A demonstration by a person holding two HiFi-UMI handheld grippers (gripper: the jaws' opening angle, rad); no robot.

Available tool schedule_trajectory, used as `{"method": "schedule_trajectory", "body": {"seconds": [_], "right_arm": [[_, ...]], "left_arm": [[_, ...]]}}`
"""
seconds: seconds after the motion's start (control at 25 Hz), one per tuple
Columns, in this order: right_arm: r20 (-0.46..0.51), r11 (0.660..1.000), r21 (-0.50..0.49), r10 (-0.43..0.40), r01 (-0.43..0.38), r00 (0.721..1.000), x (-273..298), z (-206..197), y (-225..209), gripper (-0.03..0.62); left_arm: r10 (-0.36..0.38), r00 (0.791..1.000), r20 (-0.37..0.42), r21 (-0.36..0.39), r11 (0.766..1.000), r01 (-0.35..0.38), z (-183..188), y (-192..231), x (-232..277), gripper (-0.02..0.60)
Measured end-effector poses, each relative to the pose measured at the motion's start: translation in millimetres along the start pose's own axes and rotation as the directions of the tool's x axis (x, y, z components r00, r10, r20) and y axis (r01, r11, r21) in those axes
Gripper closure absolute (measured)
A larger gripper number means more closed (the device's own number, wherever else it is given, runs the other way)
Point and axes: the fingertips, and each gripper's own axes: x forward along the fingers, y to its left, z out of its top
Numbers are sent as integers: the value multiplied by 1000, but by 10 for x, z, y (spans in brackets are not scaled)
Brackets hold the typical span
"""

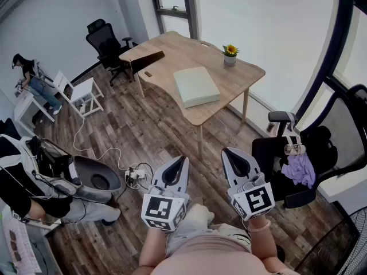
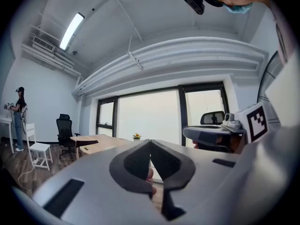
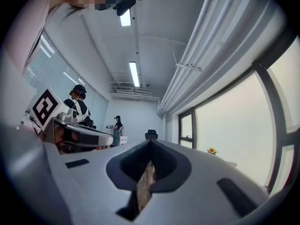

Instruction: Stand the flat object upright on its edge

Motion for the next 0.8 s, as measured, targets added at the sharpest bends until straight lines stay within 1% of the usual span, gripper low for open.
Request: {"method": "schedule_trajectory", "body": {"seconds": [0.28, 0.48, 0.68, 0.8], "right_arm": [[8, 1000, 9, -8, 8, 1000, 42, 15, -7, 594], [-33, 999, 32, 8, -7, 999, 178, -61, -48, 594], [-8, 997, 80, 12, -11, 1000, 351, -33, -159, 594], [-10, 997, 80, 8, -7, 1000, 488, -52, -212, 594]], "left_arm": [[-13, 1000, -7, -14, 1000, 13, 11, 16, 86, 572], [-19, 1000, -20, -29, 999, 18, -20, 94, 236, 572], [-27, 999, -26, -42, 999, 26, -1, 210, 391, 572], [-36, 999, -27, -43, 998, 35, 1, 305, 485, 571]]}}
